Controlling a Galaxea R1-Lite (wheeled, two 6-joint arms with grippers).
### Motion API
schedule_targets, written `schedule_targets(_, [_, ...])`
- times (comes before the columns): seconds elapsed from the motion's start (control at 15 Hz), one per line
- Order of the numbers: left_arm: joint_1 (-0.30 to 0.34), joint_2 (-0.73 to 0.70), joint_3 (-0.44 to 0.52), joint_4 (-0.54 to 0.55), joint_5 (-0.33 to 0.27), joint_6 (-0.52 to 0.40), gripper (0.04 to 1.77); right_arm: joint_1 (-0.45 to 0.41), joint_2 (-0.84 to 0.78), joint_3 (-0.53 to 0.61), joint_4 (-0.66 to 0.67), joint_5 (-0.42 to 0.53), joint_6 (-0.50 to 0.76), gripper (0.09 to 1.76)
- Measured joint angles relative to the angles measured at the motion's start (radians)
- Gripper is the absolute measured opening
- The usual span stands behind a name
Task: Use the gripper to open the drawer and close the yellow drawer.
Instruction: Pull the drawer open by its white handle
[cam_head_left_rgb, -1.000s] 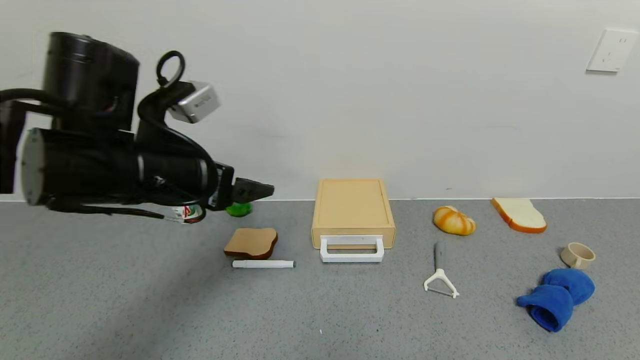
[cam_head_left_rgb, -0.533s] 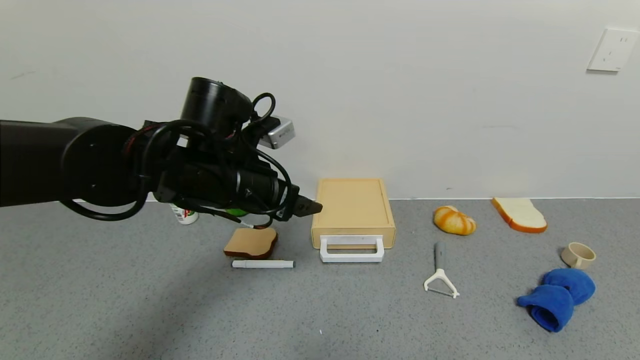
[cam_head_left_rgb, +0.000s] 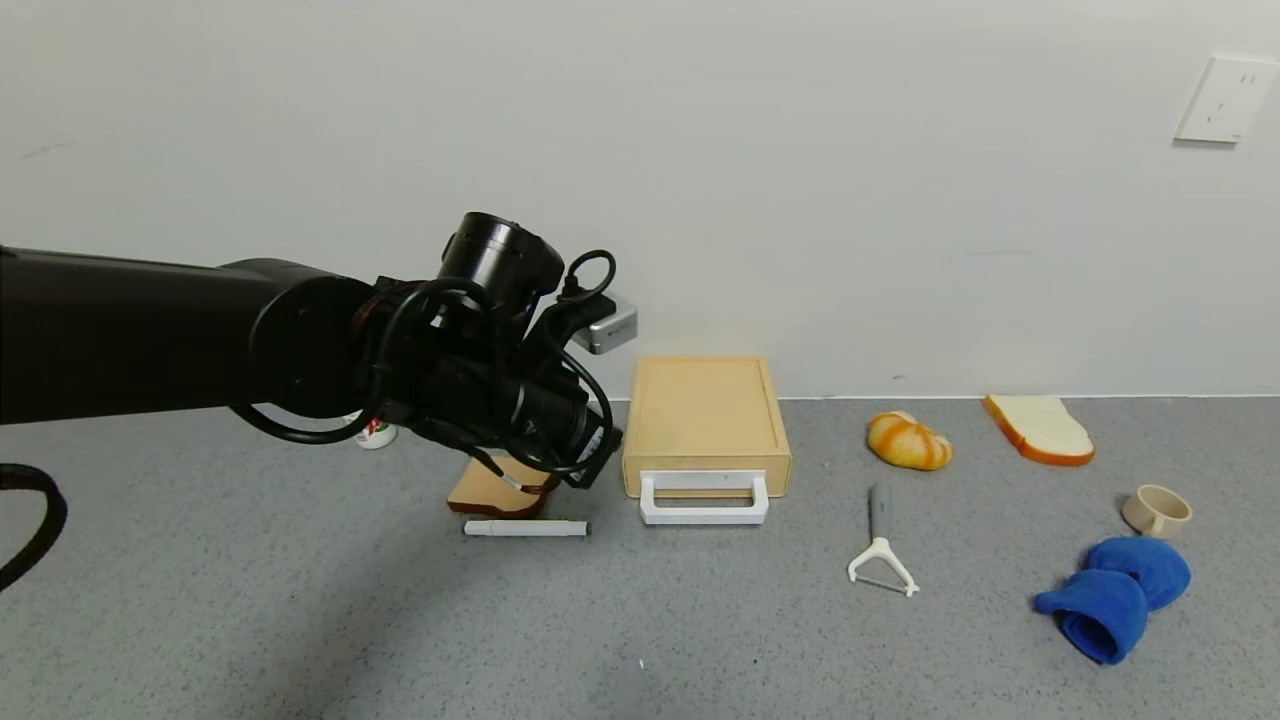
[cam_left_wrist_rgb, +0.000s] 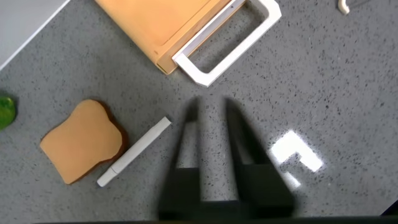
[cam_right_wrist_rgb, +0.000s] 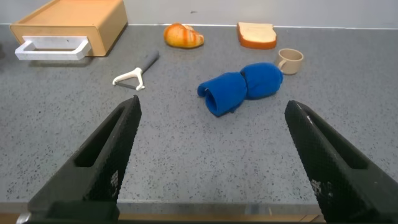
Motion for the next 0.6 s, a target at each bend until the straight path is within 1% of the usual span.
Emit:
schedule_targets(0.07, [0.000, 0.010, -0.019, 0.020, -0.010, 0.037, 0.11, 0.000, 0.000, 0.000, 0.000, 0.000, 0.000, 1.70])
schedule_targets(0.13, [0.002, 0.021, -0.046, 0.053, -0.033, 0.070, 0.11, 0.000, 0.000, 0.000, 0.000, 0.000, 0.000, 1.70])
schedule_targets(0.2, [0.002, 0.036, -0.087, 0.104, -0.054, 0.095, 0.11, 0.000, 0.000, 0.000, 0.000, 0.000, 0.000, 1.70])
schedule_targets(0.33, [0.002, 0.074, -0.199, 0.223, -0.079, 0.129, 0.11, 0.000, 0.000, 0.000, 0.000, 0.000, 0.000, 1.70])
schedule_targets(0.47, [0.001, 0.126, -0.333, 0.366, -0.095, 0.182, 0.11, 0.000, 0.000, 0.000, 0.000, 0.000, 0.000, 1.70])
schedule_targets(0.53, [0.000, 0.160, -0.399, 0.433, -0.099, 0.226, 0.11, 0.000, 0.000, 0.000, 0.000, 0.000, 0.000, 1.70])
schedule_targets(0.6, [-0.003, 0.193, -0.441, 0.462, -0.099, 0.291, 0.11, 0.000, 0.000, 0.000, 0.000, 0.000, 0.000, 1.70])
